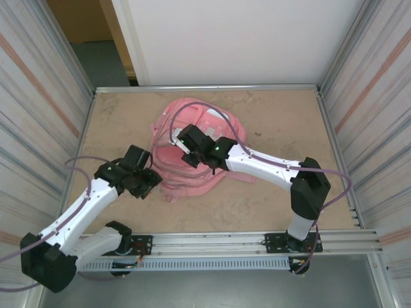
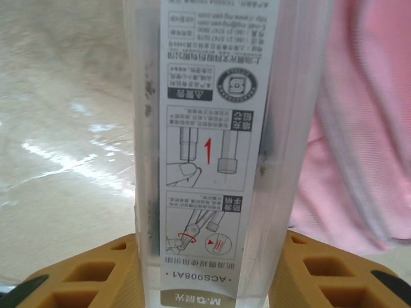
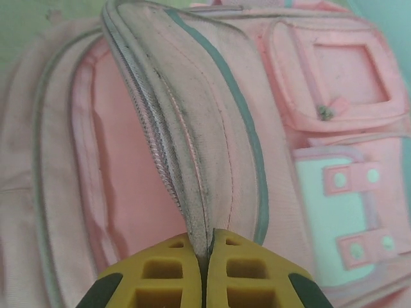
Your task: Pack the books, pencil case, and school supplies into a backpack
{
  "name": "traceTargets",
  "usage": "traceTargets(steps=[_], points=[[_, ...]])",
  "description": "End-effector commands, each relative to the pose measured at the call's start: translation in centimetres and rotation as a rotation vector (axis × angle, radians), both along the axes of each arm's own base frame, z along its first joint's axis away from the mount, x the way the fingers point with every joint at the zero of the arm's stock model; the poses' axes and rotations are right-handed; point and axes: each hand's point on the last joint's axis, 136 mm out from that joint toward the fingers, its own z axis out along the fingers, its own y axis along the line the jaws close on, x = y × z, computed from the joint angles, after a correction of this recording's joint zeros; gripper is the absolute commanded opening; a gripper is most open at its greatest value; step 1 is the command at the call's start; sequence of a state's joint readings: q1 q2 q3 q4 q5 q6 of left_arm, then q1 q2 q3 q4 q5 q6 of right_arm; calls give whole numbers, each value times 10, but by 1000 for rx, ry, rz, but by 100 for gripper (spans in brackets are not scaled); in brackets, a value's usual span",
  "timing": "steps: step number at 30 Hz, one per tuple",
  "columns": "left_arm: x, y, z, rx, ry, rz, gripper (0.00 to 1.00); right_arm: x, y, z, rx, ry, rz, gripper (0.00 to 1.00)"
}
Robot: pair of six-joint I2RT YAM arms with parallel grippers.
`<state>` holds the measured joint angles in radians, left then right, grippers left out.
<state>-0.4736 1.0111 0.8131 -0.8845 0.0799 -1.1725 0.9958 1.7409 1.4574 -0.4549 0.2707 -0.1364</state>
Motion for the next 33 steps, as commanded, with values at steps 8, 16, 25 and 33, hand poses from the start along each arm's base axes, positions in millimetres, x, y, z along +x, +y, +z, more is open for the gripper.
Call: traceTargets(steps=[8, 16, 25, 33], points=[[60, -36, 22, -68, -109, 46, 45, -23, 38, 54, 430, 277, -13, 0], [78, -62, 7, -147, -88, 96, 45, -37, 54, 47, 477, 400, -7, 0], [94, -75, 19, -135, -114, -6, 59, -44, 55, 31, 433, 411, -14, 0], [70, -64, 8, -189, -66, 28, 69, -42, 47, 14, 371, 399, -31, 0]])
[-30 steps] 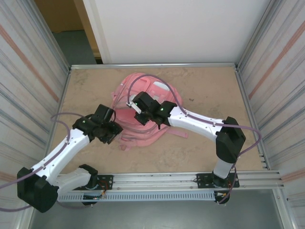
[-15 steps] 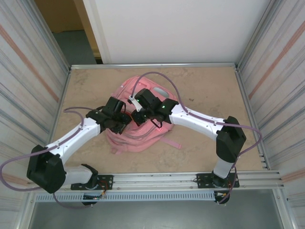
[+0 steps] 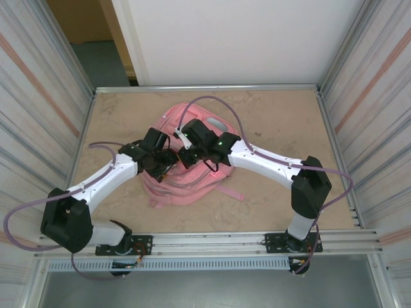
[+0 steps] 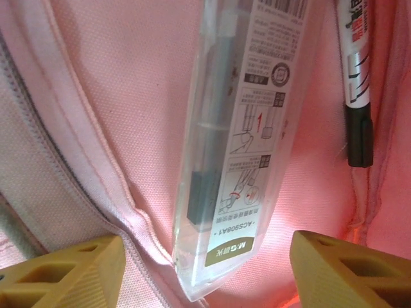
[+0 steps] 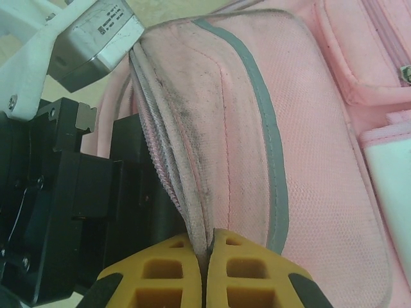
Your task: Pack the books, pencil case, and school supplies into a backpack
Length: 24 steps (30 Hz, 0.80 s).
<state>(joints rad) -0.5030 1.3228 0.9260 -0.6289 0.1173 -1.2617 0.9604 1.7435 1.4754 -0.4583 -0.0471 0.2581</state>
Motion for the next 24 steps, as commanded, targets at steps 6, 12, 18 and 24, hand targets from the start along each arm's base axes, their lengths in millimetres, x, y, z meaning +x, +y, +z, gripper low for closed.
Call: traceTargets(steps=[6, 12, 18, 24], points=[[-16, 2, 34, -101, -96, -33, 69, -11, 14, 7, 3, -26, 63, 0], [-36, 26, 24, -65, -78, -66, 49, -12, 10, 10, -9, -38, 70, 0], [-20, 7, 16, -161, -73, -94, 25, -17, 16, 9, 7, -16, 86, 0], [14, 0, 15, -142, -135, -96, 7, -27, 25, 5, 14, 7, 109, 0]])
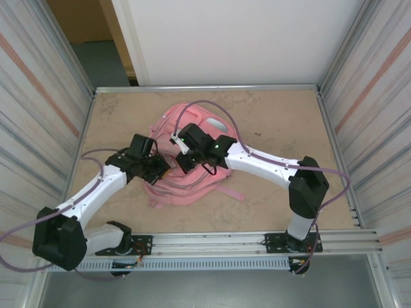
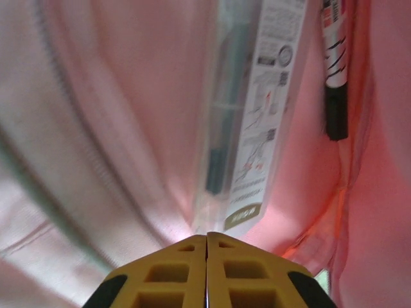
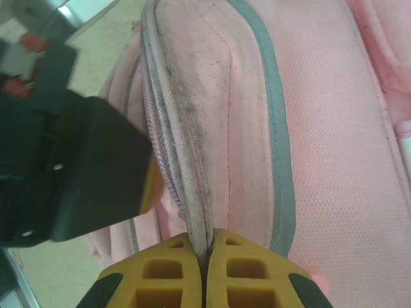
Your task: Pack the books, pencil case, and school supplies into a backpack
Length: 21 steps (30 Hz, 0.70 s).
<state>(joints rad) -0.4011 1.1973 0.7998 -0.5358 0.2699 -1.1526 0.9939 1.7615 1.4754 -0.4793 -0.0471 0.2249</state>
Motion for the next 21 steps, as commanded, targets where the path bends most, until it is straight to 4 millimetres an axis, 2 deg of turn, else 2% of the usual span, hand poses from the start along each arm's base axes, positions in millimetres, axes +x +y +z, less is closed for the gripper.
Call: traceTargets(steps=[1, 4, 7, 10, 13, 17, 21], points=[[25, -13, 6, -24, -60, -30, 7, -14, 19, 17, 59, 13, 54, 0], [37, -33, -7, -100, -32, -68, 6, -17, 22, 16, 72, 26, 50, 0], [45, -51, -6, -144, -34, -99, 7, -21, 25, 13, 92, 54, 44, 0], [56, -61, 13, -131, -123, -120, 9, -23, 27, 10, 98, 72, 41, 0], [58, -58, 30, -107, -174, -134, 12, -21, 24, 5, 84, 63, 27, 0], [38, -37, 36, -49, -193, -117, 21, -14, 12, 4, 40, 25, 5, 0], [-13, -3, 21, 18, -96, -132, 26, -6, -2, 2, 12, 6, -5, 0]])
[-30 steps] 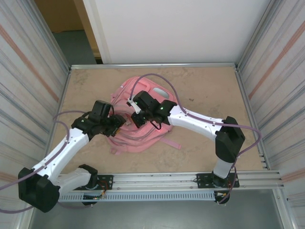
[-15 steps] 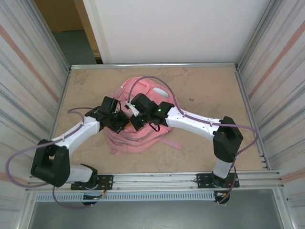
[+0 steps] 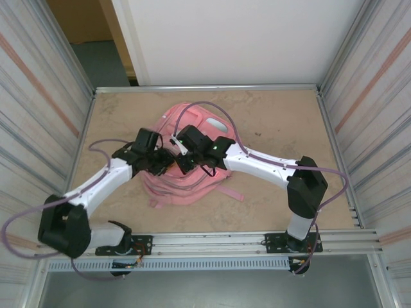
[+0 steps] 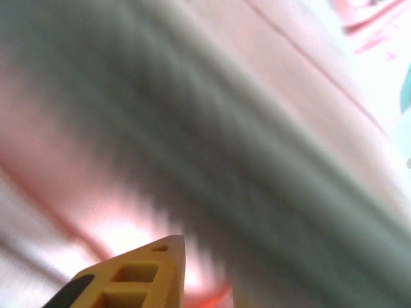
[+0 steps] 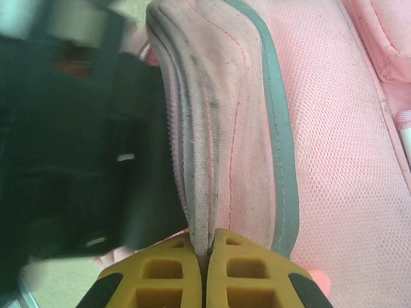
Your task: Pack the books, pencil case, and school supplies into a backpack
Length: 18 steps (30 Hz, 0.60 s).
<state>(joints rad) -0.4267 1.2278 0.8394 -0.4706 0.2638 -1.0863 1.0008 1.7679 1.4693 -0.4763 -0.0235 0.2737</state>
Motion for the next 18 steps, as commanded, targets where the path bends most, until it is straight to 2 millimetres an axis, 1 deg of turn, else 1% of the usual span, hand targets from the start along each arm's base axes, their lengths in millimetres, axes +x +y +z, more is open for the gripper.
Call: traceTargets(steps=[1, 3, 4, 5, 6, 8, 10, 11, 12, 13, 14, 16, 18], points=[[-48, 22, -2, 34, 49, -58, 26, -5, -5, 5, 2, -15, 43, 0], [-77, 39, -9, 44, 99, -54, 26, -3, -10, -3, -24, -18, 54, 0], [-88, 48, -9, 49, 103, -50, 27, -4, -12, -8, -35, -17, 66, 0], [-95, 54, -8, 56, 94, -42, 28, -5, -12, -13, -45, -9, 82, 0], [-98, 63, -7, 76, 70, -18, 33, -9, -12, -20, -56, 15, 99, 0], [-95, 86, -3, 130, 23, 95, 38, -21, -11, -35, -67, 120, 135, 0], [-78, 99, 5, 137, -36, 177, 42, -36, -13, -53, -74, 242, 160, 0], [-69, 101, 9, 129, -55, 190, 45, -42, -16, -60, -79, 286, 171, 4], [-57, 103, 13, 120, -67, 191, 50, -49, -18, -66, -83, 331, 183, 16], [-45, 104, 15, 113, -70, 177, 53, -55, -21, -69, -88, 372, 195, 26], [-36, 104, 16, 112, -60, 160, 54, -60, -25, -71, -97, 400, 198, 29], [-15, 105, 17, 141, -46, 107, 55, -66, -36, -74, -116, 439, 179, 30], [9, 107, 13, 206, -28, 36, 56, -68, -49, -75, -108, 467, 140, 35]])
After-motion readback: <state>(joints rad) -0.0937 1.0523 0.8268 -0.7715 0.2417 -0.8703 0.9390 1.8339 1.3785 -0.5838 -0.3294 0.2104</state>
